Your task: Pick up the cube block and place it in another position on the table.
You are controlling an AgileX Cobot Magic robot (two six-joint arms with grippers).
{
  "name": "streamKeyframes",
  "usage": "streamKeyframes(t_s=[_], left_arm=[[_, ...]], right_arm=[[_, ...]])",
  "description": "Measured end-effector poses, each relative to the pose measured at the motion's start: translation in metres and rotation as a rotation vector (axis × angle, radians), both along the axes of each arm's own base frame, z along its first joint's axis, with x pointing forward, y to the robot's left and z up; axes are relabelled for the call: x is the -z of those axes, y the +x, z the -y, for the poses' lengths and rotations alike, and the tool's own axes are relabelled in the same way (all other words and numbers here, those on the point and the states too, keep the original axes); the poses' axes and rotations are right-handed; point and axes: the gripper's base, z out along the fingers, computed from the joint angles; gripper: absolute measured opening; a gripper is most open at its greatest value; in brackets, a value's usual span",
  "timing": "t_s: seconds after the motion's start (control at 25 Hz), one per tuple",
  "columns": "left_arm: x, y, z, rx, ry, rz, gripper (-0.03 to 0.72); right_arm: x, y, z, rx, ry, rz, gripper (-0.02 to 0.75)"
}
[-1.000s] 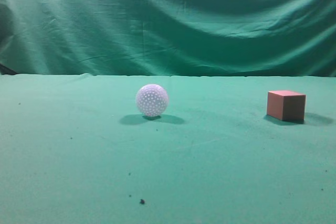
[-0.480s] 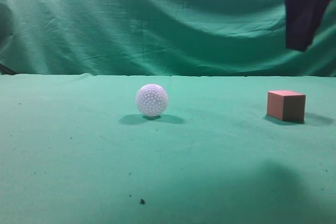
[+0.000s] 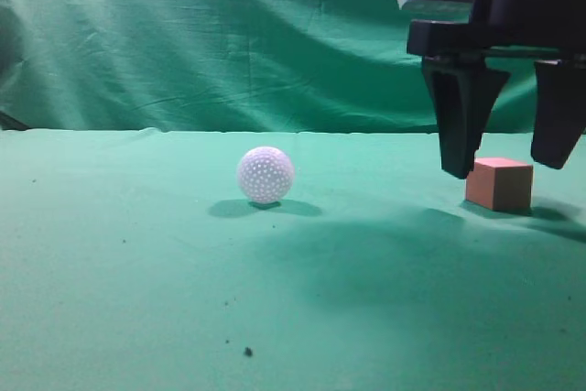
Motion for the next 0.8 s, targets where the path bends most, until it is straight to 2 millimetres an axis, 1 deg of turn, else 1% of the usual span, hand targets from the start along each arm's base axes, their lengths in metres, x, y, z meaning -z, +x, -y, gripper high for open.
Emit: streamKeyframes(t_s=[0.04, 0.12, 0.16, 0.2, 0.24, 0.32, 0.4, 0.64, 0.72, 0.8], left_arm=[[0.0, 0.0, 0.0, 0.0, 0.0, 0.0, 0.262], [0.0, 0.0, 0.0, 0.0, 0.0, 0.0, 0.262], [0.0, 0.0, 0.0, 0.0, 0.0, 0.0, 0.262], [0.0, 0.0, 0.0, 0.0, 0.0, 0.0, 0.262], [0.0, 0.0, 0.0, 0.0, 0.0, 0.0, 0.262], [0.0, 0.0, 0.0, 0.0, 0.0, 0.0, 0.262], [0.0, 0.0, 0.0, 0.0, 0.0, 0.0, 0.262], [0.0, 0.0, 0.0, 0.0, 0.0, 0.0, 0.262], [0.0, 0.0, 0.0, 0.0, 0.0, 0.0, 0.262], [0.0, 0.0, 0.0, 0.0, 0.0, 0.0, 0.262]], right_arm=[[0.003, 0.001, -0.001, 0.0, -0.002, -0.003, 0.554], [0.007, 0.003, -0.001, -0.005, -0.006, 0.002, 0.439], [0.007, 0.004, -0.001, -0.009, -0.011, 0.009, 0.361], [0.007, 0.005, 0.0, -0.011, -0.021, 0.015, 0.262], [0.006, 0.006, 0.001, -0.001, -0.029, 0.025, 0.214], [0.003, 0.011, 0.004, 0.044, -0.042, 0.044, 0.219], [-0.006, 0.022, 0.011, 0.105, -0.046, 0.074, 0.219], [-0.053, 0.072, 0.042, 0.257, 0.006, 0.216, 0.219], [-0.057, 0.087, 0.047, 0.269, 0.007, 0.226, 0.219], [-0.052, 0.101, 0.047, 0.277, 0.004, 0.209, 0.219]])
